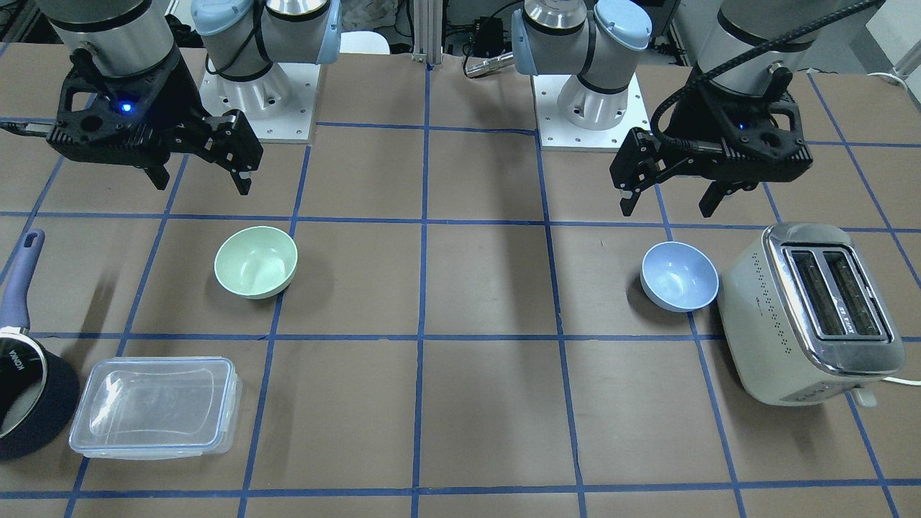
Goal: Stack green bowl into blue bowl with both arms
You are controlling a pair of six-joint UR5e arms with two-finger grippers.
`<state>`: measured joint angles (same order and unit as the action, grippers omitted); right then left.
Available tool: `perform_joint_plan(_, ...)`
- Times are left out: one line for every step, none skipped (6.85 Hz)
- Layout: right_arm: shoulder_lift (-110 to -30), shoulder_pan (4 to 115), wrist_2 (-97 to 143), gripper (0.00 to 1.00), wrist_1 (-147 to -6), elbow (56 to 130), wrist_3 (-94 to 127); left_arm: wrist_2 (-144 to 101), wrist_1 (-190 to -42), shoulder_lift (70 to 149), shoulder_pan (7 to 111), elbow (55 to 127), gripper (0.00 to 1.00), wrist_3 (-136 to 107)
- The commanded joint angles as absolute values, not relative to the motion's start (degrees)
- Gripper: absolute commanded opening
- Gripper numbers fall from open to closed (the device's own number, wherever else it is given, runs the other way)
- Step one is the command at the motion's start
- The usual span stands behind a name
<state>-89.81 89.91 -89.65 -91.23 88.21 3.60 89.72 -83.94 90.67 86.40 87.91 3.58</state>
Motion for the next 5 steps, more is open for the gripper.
perform_joint_plan(-89.74, 89.91, -89.65, 1.00, -91.32, 88.59, 3.60, 89.74, -84.20, 90.70, 86.40, 87.89, 1.00, 3.52)
perform_joint_plan(-89.74, 89.91, -89.65, 1.00, -91.32, 88.59, 3.69, 89.74, -84.20, 90.79, 86.40, 87.89, 1.00, 3.52)
perform_joint_plan(-89.74, 89.91, -89.56, 1.00, -91.32, 88.59, 3.60, 89.65, -84.29, 90.79, 86.40, 87.98, 1.00, 3.52)
perform_joint_plan(-89.74, 89.91, -89.47, 1.00, -91.32, 88.33, 3.60, 89.65, -84.37, 90.79, 86.40, 87.98, 1.00, 3.43)
perform_joint_plan(-89.74, 89.91, -89.47, 1.00, -91.32, 88.16, 3.60, 90.00, -84.64, 90.70, 86.40, 87.89, 1.00, 3.43)
